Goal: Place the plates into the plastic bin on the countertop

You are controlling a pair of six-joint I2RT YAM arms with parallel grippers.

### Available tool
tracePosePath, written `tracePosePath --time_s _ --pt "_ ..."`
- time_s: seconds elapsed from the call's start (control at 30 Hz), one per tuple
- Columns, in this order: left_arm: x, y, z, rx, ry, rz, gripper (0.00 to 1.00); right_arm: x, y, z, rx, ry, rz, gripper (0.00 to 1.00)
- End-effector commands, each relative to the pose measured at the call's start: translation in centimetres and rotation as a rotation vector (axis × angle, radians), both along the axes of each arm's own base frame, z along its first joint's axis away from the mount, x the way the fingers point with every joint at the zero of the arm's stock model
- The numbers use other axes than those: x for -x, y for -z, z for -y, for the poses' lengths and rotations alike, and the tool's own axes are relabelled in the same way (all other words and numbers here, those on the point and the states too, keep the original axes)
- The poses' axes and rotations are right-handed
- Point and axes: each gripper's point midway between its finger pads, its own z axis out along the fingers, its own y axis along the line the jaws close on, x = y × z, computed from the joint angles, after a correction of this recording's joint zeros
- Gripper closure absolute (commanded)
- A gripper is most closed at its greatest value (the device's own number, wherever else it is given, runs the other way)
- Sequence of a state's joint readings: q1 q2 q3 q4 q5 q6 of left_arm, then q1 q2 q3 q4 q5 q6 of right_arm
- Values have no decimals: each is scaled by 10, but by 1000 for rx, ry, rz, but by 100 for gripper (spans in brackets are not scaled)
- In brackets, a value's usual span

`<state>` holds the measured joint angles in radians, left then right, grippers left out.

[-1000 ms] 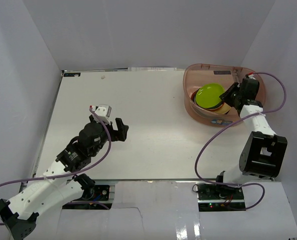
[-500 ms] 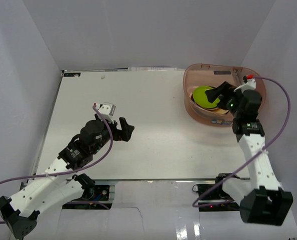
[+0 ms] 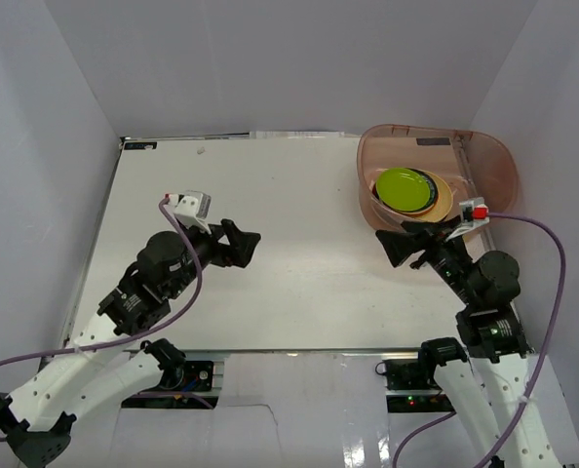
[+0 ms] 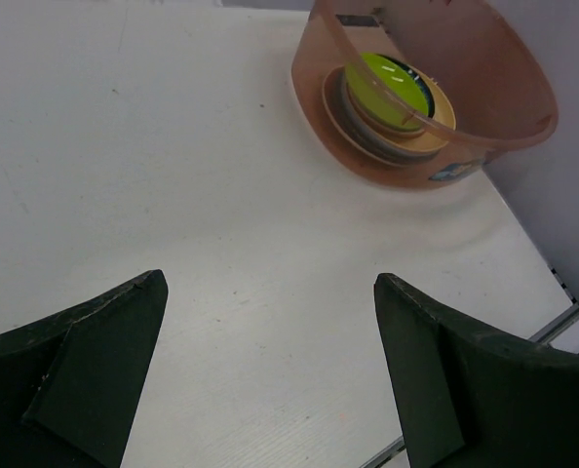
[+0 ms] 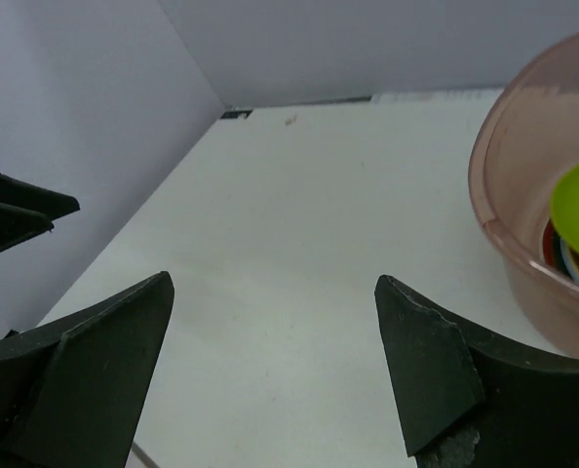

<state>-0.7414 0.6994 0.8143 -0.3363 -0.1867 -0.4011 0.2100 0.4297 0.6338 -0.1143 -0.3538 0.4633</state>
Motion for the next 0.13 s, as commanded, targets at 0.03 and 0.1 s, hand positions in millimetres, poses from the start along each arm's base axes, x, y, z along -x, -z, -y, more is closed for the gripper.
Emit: tracePosePath --time_s 0.03,0.1 --pt "7 -46 -4 83 11 103 2 2 -47 22 25 123 131 10" --pt "7 -62 -5 90 14 140 2 -3 -50 24 35 139 113 10"
